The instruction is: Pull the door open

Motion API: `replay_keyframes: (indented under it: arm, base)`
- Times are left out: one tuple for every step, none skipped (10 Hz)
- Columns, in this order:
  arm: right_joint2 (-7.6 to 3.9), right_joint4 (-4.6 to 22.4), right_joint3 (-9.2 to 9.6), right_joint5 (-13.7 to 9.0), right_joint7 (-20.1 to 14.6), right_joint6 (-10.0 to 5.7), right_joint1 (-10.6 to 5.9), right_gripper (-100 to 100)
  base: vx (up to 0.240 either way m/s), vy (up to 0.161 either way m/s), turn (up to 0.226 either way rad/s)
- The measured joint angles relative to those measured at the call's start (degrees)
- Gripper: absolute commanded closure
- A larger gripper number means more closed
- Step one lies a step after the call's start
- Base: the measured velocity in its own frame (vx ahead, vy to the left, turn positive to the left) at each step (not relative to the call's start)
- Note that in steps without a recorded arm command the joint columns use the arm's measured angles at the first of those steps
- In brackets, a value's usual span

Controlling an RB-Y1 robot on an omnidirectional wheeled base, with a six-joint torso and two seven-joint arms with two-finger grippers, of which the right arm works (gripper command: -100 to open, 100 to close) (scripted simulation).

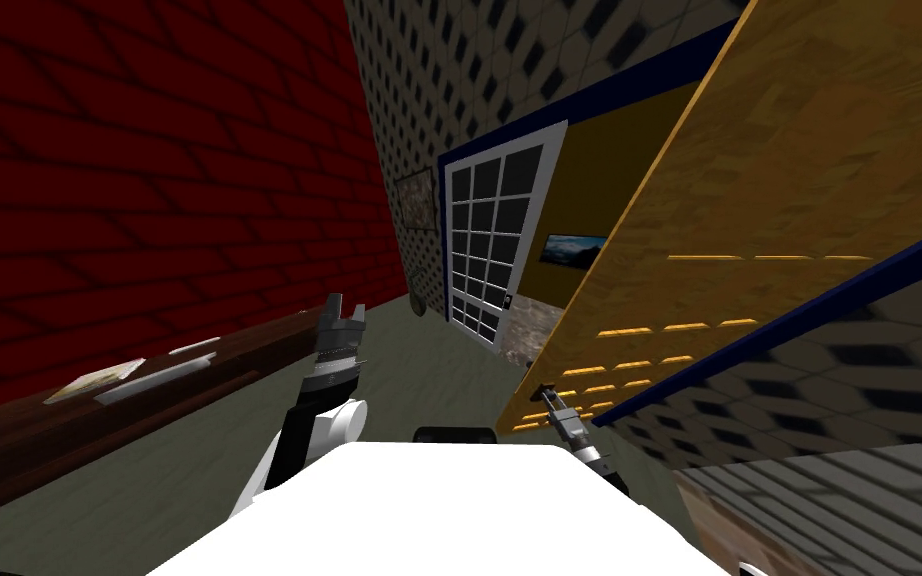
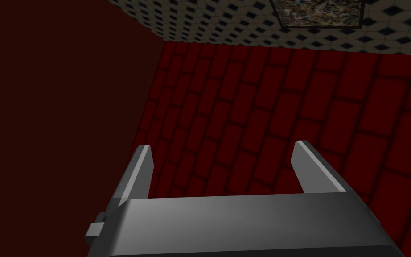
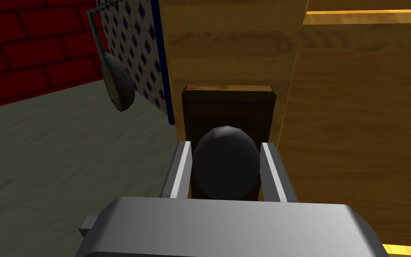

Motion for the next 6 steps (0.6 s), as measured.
replay_keyframes:
  arm:
    - [0.03,0.32,0.13,0.04,-0.14,-0.31,-0.12,100]
    - [0.14,0.77,0.34,0.14,-0.34,-0.68,-0.32,100]
    - [0.21,1.32,0.50,0.21,-0.54,-1.11,-0.57,100]
    - [0.12,1.74,0.56,0.20,-0.72,-1.47,-0.69,100]
    - [-0.23,0.90,0.61,0.13,-0.59,-1.28,-0.18,100]
    - [-0.08,1.37,0.88,0.27,-0.72,-1.58,-0.29,100]
  base:
    - [-0.177,-0.089,0.156]
    - [-0.197,-0.068,0.143]
    - [-0.221,-0.053,0.174]
    - [-0.215,-0.085,0.171]
    - [-0.188,-0.100,0.130]
    - [-0.189,-0.083,0.156]
